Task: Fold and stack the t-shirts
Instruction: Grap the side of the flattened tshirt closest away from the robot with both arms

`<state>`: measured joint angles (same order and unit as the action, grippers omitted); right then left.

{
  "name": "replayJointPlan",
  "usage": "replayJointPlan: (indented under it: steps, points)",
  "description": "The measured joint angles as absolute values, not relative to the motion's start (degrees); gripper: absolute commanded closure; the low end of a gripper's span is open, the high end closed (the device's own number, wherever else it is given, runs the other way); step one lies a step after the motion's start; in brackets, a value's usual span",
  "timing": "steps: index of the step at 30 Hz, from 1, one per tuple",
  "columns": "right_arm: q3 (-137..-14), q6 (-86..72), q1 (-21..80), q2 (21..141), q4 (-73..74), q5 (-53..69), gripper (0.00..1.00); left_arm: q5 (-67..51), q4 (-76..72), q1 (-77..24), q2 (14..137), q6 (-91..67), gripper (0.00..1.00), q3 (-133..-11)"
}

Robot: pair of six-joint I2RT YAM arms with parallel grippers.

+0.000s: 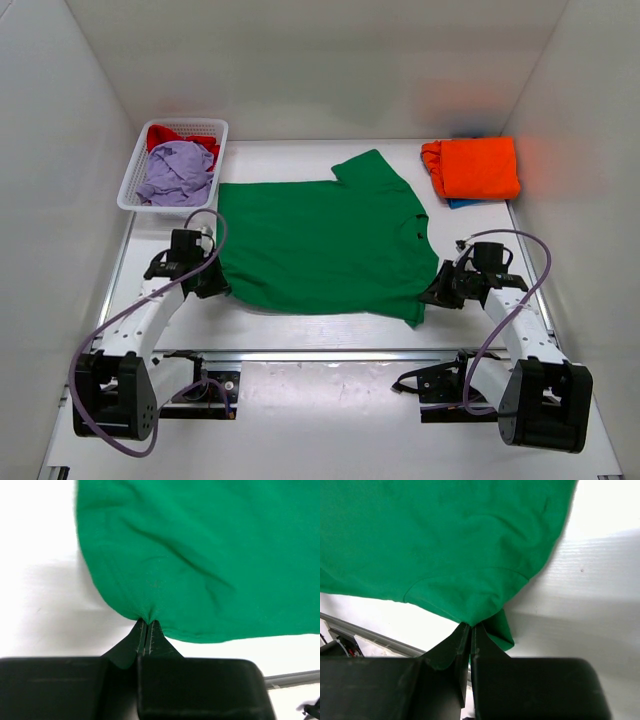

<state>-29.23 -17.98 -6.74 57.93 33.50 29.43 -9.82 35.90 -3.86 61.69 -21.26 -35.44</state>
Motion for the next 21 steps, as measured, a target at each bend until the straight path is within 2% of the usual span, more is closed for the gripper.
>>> replayJointPlan:
  steps: [14, 21]
  points:
    - [-33.5, -15.2, -5.4, 59.7, 38.6, 29.1, 1.00, -7.6, 42.6, -4.7, 56.5, -21.8, 1.00, -36.6]
    - [-39.3, -14.8, -5.3, 65.0, 39.1, 32.2, 1.00, -7.9, 41.5, -3.4, 59.8, -21.9, 1.00, -39.2]
